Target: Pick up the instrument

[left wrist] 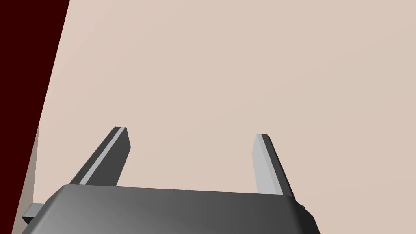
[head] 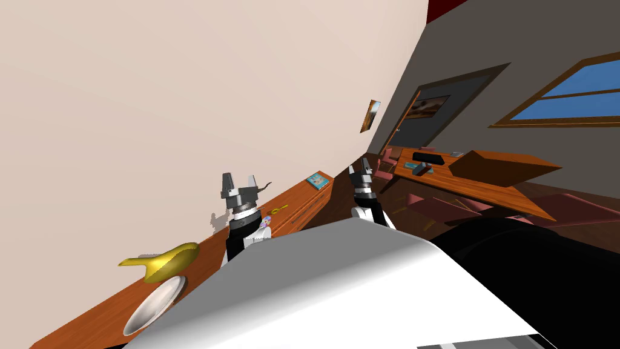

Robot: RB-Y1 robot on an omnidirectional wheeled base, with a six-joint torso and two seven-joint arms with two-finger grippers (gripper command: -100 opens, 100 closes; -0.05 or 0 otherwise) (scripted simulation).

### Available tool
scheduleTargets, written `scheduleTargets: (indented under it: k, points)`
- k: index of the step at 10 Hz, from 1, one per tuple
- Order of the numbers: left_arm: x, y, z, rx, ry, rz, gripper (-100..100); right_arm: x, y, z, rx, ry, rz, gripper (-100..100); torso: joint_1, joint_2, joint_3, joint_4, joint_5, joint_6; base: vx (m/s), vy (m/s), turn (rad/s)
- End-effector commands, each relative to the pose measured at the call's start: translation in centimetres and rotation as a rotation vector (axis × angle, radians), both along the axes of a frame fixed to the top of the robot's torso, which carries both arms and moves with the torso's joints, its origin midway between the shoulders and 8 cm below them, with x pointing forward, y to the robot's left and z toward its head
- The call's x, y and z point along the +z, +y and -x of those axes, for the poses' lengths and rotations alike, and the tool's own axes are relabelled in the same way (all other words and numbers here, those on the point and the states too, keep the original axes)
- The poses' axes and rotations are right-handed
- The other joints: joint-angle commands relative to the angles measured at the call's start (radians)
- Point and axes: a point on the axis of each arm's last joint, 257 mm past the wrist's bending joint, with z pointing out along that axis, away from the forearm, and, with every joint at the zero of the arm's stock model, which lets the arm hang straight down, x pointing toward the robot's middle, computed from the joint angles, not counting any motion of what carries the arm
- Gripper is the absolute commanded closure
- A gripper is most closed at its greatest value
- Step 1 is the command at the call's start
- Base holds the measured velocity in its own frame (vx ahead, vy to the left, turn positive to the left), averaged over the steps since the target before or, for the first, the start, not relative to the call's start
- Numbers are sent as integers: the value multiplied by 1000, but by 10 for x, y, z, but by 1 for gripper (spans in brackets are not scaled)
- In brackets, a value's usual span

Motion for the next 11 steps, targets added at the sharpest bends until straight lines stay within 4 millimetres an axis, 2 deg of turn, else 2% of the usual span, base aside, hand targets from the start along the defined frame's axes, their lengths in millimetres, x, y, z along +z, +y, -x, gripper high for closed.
scheduleTargets:
  k: [1, 5, 8, 9, 11]
  points:
    - [-12, 0, -9, -11, 38, -27, -100, 0, 0, 0, 0, 0, 0, 0, 0, 0, 0, 0, 0, 0, -15, -6, 21]
    - [-53, 13, -37, -13, 161, -64, -100, 0, 0, 0, 0, 0, 0, 0, -1, 3, 2, 1, 0, 0, -45, -16, 33]
    - [-99, 36, -63, 6, 294, -78, -100, 0, 0, 0, 0, 0, 0, 0, -2, 4, 2, 1, 0, 0, -66, -39, 35]
    - [-99, 36, -63, 6, 294, -78, -100, 0, 0, 0, 0, 0, 0, 0, -2, 4, 3, 1, 0, 0, -36, -13, 11]
    - [-126, 57, -79, 25, 379, -82, -100, 0, 0, 0, 0, 0, 0, 0, 0, 2, 1, 1, 0, 0, -37, -9, 17]
